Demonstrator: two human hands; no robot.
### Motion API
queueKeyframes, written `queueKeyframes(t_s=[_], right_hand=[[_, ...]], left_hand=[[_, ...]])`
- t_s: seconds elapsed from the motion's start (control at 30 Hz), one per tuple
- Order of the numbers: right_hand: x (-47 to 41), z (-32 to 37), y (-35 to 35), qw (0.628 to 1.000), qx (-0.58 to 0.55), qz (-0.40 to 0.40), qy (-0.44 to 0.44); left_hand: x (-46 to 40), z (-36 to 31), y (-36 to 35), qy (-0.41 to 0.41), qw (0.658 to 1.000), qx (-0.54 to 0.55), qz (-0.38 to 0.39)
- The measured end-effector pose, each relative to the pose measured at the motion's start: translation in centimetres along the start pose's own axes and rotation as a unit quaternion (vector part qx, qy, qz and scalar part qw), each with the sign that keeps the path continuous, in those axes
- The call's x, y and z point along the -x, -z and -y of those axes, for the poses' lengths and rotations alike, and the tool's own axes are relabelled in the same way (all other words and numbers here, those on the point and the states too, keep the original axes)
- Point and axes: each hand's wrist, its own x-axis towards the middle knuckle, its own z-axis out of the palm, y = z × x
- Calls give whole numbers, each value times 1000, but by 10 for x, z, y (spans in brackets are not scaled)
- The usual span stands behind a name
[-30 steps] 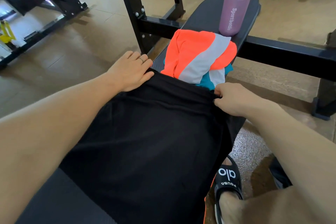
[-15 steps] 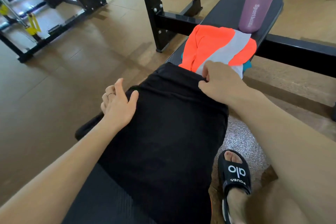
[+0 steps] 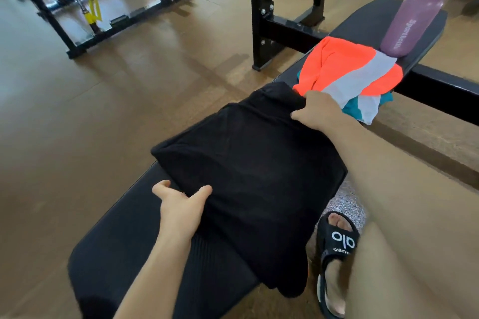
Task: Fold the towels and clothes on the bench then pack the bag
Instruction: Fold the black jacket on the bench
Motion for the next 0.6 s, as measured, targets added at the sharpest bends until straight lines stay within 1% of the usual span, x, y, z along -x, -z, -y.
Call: queueKeyframes(t_s=[0.07,0.13,0.2,0.37,0.47,0.53,0.6], right_hand=[[2,2,1,1000,-22,12,-12],[5,3,4,998,-48,21,-20],[10,4,6,997,-69,27,-13],[20,5,14,988,-137,63,-18],[28,9,20,969,-233,74,-43],[34,14,26,943,-307,111,-70],[43,17,31,919,-340,182,-79]], left_hand=[[3,-3,-5,38,998,55,17],[2,-3,-11,84,988,118,50],[4,-2,-16,101,979,160,81],[12,1,-3,66,961,251,95],[16,6,24,38,962,250,99],[18,11,42,26,966,240,97],[19,14,55,28,968,229,94]])
